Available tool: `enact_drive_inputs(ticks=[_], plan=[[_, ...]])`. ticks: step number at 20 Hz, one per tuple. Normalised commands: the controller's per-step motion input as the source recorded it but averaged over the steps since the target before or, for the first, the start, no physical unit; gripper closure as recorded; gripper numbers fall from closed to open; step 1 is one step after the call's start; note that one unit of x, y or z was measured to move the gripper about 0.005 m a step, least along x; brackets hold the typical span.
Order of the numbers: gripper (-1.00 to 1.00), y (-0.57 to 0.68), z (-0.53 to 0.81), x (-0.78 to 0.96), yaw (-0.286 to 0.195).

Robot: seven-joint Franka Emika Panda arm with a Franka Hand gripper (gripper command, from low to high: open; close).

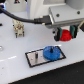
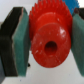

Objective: Insert the blue gear onto the right peg, followed by the red gear

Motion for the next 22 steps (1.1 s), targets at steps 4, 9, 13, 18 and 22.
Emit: enact_drive_inputs(ticks=[4, 9, 13, 18, 22], plan=[[1.00, -0.19, -0.01, 0.36, 0.000], [1.00, -0.12, -0.09, 0.15, 0.000], [1.00, -0.12, -0.13, 0.03, 0.000], [1.00, -0.12, -0.17, 0.02, 0.000], [1.00, -0.09, -0.16, 0.02, 0.000]])
